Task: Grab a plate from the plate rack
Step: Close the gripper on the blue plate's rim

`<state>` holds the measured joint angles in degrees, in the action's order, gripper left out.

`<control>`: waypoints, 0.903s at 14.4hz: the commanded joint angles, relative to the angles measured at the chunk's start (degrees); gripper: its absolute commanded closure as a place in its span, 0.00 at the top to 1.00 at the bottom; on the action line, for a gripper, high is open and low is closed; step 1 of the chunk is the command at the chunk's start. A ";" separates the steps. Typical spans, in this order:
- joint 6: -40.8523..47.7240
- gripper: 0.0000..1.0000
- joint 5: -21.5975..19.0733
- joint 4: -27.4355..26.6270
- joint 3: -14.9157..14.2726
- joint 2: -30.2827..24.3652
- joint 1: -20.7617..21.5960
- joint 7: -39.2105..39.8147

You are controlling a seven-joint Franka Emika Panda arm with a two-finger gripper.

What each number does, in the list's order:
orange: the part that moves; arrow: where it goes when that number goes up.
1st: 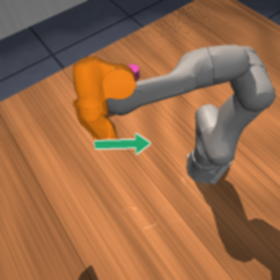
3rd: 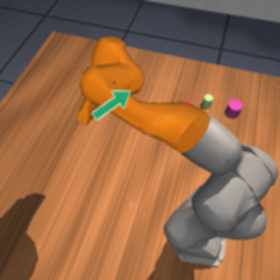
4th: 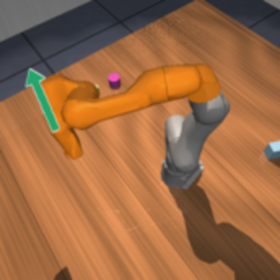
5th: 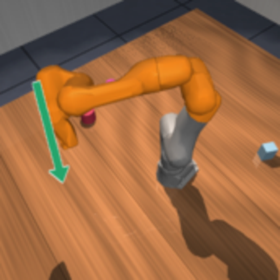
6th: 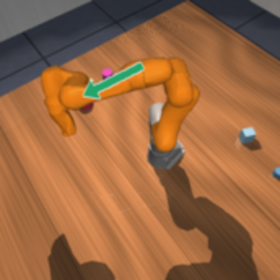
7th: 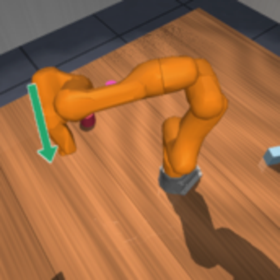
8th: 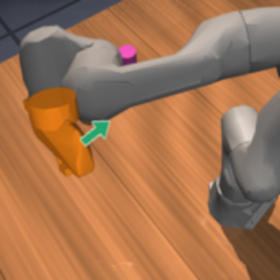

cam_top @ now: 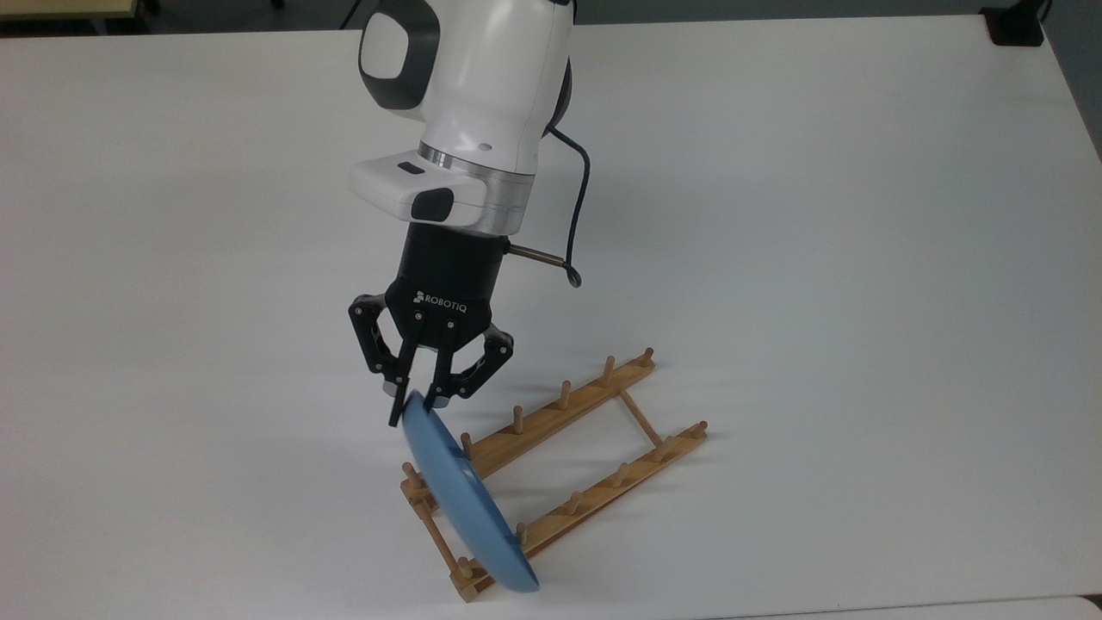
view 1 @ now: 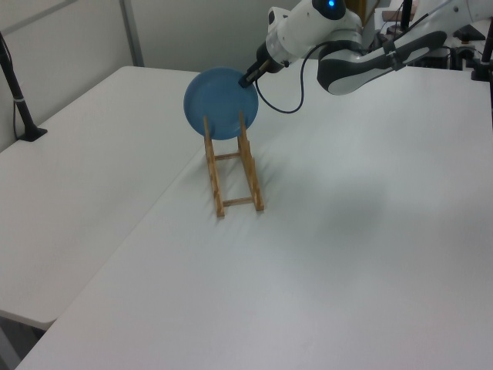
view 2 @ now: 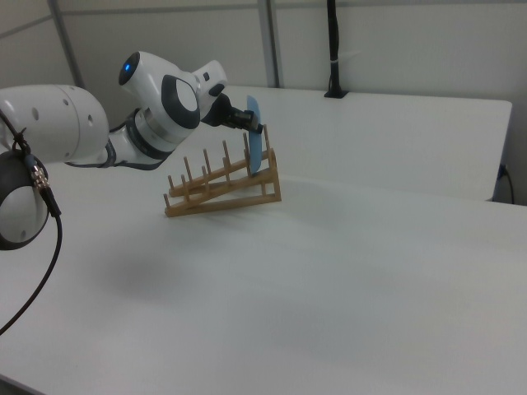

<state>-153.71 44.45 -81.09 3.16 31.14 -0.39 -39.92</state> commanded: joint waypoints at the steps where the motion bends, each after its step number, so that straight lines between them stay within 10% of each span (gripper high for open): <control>1: -0.72 0.06 2.92 1.73 -0.53 1.29 0.66 -1.12; 9: -0.10 0.01 0.73 1.47 -0.09 -2.83 0.22 -1.83; 13: 7.34 0.01 -12.08 0.06 0.26 -10.12 0.13 -1.48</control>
<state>-153.20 39.75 -78.31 3.17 27.54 -0.45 -40.79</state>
